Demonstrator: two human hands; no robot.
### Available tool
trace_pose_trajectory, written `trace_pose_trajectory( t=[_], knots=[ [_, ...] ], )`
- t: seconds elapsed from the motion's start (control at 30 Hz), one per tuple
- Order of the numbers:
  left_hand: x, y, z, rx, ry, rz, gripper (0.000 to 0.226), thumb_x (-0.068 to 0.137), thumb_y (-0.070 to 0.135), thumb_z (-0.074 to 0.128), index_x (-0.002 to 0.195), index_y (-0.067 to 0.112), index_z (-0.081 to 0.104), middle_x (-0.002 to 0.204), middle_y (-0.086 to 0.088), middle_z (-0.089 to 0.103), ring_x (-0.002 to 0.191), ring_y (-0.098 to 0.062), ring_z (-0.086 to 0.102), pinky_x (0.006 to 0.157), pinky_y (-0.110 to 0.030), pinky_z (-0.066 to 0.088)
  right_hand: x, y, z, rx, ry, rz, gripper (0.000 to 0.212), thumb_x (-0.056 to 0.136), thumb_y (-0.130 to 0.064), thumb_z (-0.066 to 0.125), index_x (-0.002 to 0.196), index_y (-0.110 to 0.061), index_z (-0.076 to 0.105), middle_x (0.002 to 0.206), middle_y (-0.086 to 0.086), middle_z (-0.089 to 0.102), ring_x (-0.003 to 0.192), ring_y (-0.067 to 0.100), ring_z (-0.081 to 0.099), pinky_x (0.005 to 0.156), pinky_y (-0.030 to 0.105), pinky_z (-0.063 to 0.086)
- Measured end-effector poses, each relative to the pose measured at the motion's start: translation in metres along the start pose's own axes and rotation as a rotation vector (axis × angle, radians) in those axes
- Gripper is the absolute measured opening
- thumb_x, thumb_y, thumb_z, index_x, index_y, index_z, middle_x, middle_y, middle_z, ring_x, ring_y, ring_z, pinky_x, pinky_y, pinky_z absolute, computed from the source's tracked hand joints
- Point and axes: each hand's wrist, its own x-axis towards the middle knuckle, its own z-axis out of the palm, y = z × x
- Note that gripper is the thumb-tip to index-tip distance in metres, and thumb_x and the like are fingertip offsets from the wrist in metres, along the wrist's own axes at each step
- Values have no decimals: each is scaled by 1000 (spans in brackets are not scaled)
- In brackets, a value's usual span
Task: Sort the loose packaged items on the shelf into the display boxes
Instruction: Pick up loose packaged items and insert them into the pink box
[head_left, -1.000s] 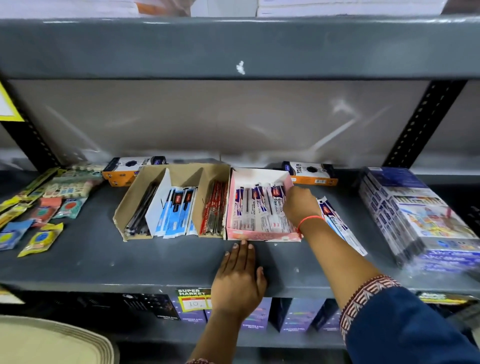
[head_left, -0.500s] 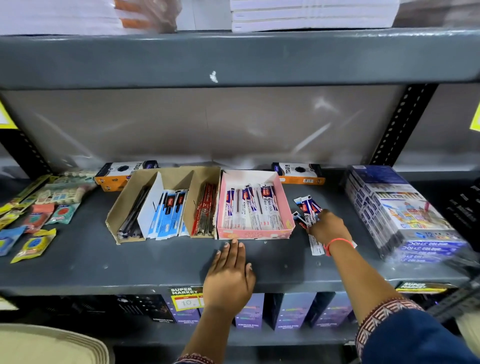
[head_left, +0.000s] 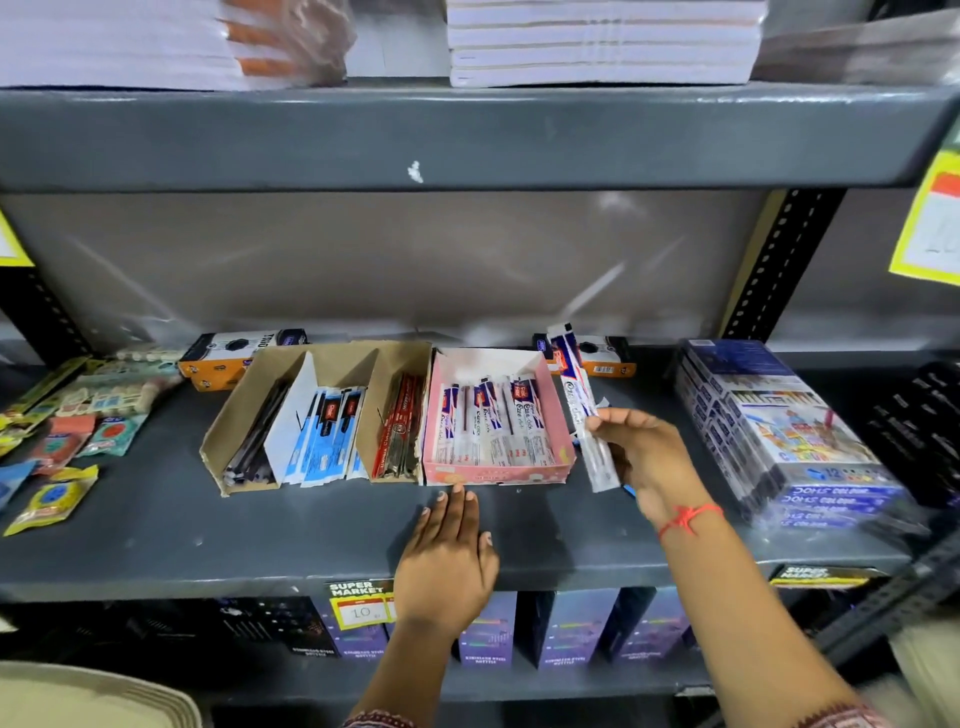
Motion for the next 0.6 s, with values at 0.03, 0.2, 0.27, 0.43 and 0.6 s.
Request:
trace_pose_trajectory(
  t=[0.03, 0.2, 0.27, 0.43, 0.6],
  knots=[
    [0, -1, 2, 0, 24, -4, 84, 73, 44, -14, 144, 11, 15, 147, 3, 5, 141, -16, 13, 109, -27, -4, -8, -1, 4, 36, -10, -18, 21, 79, 8, 59, 68, -9, 64, 58, 0, 68, 49, 10, 60, 45, 15, 47],
    [0, -2, -2, -48, 2, -44, 54, 82, 34, 31, 108, 3, 67, 114, -10, 67, 104, -24, 64, 89, -39, 47, -40, 3, 22, 129, -30, -103, 21, 81, 3, 61, 69, -14, 65, 48, -10, 66, 48, 5, 51, 49, 16, 39],
    [-1, -2, -5, -64, 18, -40, 52, 82, 32, 33, 107, 3, 68, 110, -11, 69, 100, -24, 66, 85, -41, 50, -48, 4, 27, 137, -51, -110, 18, 80, 2, 63, 72, -13, 66, 51, -10, 67, 51, 6, 51, 52, 18, 39],
    [-2, -1, -6, -62, 59, -33, 51, 80, 30, 34, 107, 3, 67, 109, -12, 69, 96, -25, 67, 83, -41, 52, -55, 4, 33, 127, -68, -120, 15, 79, 1, 65, 75, -13, 67, 60, -7, 66, 51, 3, 52, 47, 12, 41],
    [-3, -1, -7, -75, 64, -34, 51, 80, 29, 34, 108, 2, 67, 109, -12, 69, 96, -25, 67, 84, -42, 52, -56, 3, 37, 107, -88, -115, 17, 78, 2, 66, 72, -14, 67, 56, -8, 67, 49, 1, 53, 45, 11, 41]
  ],
)
